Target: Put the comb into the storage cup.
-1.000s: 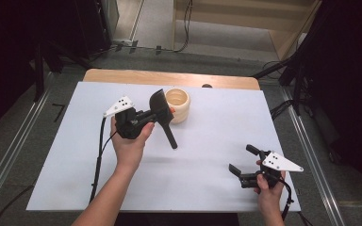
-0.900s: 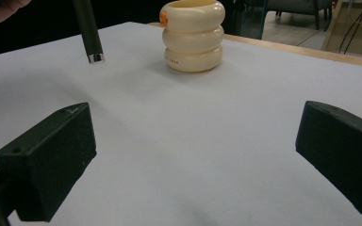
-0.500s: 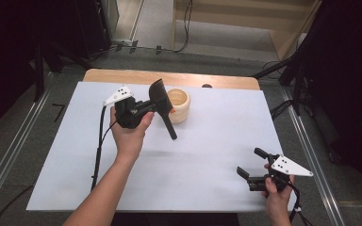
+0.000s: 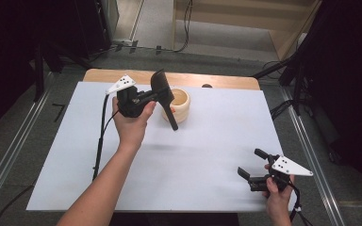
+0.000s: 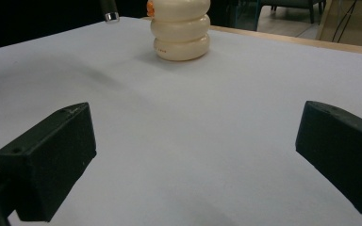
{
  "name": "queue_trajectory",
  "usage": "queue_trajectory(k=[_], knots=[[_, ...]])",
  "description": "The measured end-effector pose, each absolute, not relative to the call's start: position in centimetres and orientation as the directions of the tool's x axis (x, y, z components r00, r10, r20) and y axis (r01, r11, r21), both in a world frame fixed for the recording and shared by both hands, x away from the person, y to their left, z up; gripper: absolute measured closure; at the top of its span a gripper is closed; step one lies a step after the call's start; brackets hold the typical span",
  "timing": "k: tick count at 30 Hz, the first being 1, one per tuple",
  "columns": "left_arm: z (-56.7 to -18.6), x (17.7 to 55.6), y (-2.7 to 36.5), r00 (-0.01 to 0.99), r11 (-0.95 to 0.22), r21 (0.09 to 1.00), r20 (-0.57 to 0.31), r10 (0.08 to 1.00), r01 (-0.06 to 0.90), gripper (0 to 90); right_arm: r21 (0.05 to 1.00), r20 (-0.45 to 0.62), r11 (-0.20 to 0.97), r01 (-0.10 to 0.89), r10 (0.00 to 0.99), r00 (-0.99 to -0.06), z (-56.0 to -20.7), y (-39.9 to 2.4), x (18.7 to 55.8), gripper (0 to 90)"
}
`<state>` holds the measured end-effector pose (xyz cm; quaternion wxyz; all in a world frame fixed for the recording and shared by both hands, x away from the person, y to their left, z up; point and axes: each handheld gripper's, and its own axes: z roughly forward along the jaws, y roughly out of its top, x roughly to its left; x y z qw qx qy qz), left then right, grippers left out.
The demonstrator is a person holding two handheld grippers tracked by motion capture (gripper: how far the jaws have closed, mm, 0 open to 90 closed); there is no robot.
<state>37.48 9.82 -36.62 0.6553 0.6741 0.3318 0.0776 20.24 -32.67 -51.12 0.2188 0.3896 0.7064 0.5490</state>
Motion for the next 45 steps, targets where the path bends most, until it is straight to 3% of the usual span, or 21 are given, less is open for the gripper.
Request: queue_trajectory(k=[23,45], knots=[[-35.1,40.6,8.6,0.764,0.091,0.941,-0.318,0.561,0.325,83.7,0.95,0.122,0.08,0.302,0.796,-0.593,-51.1,-32.9,20.2,0.0],[-34.4,43.8,9.1,0.707,0.134,0.947,-0.309,0.636,0.293,83.7,0.95,0.123,0.079,0.304,0.797,-0.591,-51.2,-33.2,20.4,0.0]])
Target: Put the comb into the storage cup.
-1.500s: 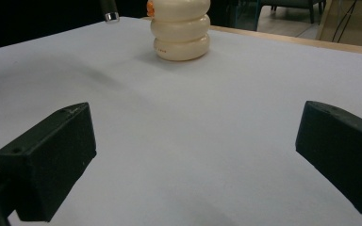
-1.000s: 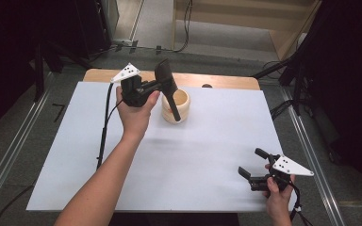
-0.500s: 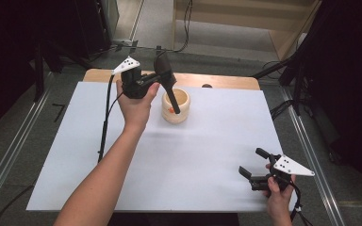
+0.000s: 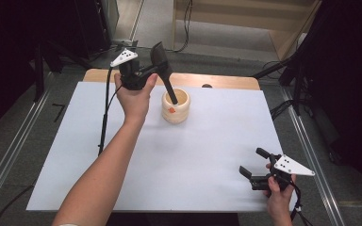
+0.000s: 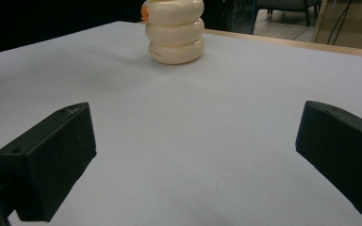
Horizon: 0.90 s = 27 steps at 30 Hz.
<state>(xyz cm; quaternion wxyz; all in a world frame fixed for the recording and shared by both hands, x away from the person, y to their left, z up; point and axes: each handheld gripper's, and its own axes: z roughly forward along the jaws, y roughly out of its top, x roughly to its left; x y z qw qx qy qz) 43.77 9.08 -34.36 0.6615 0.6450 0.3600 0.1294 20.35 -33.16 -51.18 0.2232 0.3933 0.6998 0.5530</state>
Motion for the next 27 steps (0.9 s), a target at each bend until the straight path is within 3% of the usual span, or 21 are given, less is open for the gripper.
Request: queue_trajectory(k=[27], knots=[[-37.3,45.8,7.9,0.69,0.09,0.963,-0.245,0.681,0.253,83.7,0.948,0.132,0.074,0.309,0.795,-0.593,-51.3,-33.2,20.5,0.0]])
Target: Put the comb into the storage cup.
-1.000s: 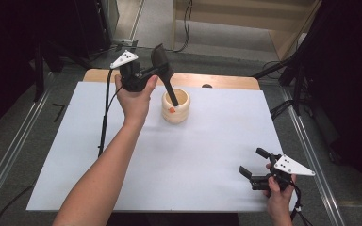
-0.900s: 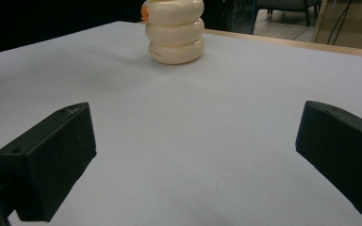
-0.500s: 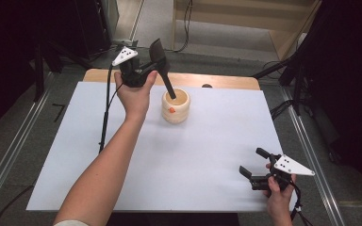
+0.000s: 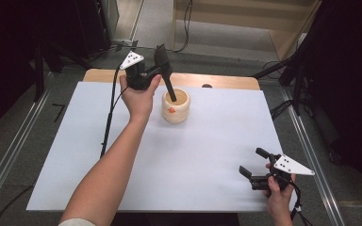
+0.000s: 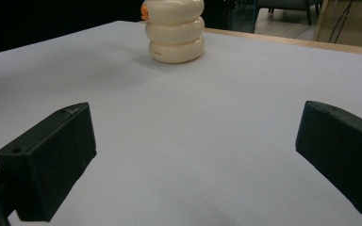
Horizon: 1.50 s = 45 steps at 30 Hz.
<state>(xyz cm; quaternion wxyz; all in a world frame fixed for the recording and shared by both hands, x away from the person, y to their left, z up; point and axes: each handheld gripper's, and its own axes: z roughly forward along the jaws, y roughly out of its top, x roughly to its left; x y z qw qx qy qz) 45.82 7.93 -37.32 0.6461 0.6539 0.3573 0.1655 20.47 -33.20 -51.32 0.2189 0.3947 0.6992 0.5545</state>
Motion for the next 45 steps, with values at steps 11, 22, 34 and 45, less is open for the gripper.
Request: queue_trajectory(k=[11,22,34,45], knots=[[-38.8,46.0,7.4,0.692,0.07,0.962,-0.239,0.681,0.264,83.7,0.948,0.13,0.076,0.308,0.794,-0.594,-51.4,-33.2,20.5,0.0],[-40.1,46.3,7.3,0.688,0.056,0.955,-0.251,0.681,0.292,83.7,0.948,0.13,0.076,0.31,0.794,-0.594,-51.4,-33.1,20.6,0.0],[-41.3,46.4,7.2,0.679,0.062,0.946,-0.274,0.681,0.319,83.7,0.947,0.132,0.077,0.313,0.794,-0.593,-51.4,-33.1,20.6,0.0],[-42.3,46.3,6.8,0.674,0.082,0.933,-0.311,0.67,0.349,83.7,0.946,0.128,0.082,0.313,0.793,-0.595,-51.4,-33.0,20.6,0.0]])
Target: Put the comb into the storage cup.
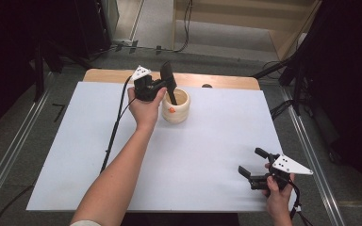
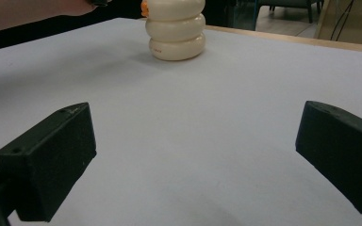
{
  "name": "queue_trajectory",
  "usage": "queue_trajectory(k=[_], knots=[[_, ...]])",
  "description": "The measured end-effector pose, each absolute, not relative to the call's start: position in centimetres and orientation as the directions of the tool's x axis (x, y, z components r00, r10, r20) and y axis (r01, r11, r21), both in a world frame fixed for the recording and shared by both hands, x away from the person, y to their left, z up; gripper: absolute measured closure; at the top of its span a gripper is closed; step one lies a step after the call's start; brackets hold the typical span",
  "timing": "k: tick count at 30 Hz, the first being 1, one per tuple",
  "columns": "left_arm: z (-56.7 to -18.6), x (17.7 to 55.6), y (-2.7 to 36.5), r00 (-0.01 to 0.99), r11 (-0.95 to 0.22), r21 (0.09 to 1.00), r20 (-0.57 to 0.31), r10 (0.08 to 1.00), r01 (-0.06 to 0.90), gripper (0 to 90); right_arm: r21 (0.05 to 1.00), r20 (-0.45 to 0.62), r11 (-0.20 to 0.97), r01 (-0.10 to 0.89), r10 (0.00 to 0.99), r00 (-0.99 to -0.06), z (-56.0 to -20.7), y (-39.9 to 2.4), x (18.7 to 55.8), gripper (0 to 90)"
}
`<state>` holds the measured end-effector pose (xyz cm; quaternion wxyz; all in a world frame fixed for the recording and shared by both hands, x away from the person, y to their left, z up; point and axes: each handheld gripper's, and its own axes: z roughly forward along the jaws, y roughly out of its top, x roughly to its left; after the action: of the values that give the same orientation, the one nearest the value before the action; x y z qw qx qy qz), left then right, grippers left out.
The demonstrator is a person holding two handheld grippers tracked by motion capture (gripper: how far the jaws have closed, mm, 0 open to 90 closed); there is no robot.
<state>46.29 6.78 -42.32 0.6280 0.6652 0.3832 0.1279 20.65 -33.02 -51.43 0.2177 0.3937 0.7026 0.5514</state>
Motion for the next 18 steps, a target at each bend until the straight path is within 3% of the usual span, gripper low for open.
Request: queue_trajectory(k=[18], knots=[[-43.23,46.35,6.32,0.656,0.112,0.914,-0.361,0.663,0.39,83.7,0.946,0.126,0.084,0.314,0.796,-0.592,-51.47,-32.98,20.71,0.0]])
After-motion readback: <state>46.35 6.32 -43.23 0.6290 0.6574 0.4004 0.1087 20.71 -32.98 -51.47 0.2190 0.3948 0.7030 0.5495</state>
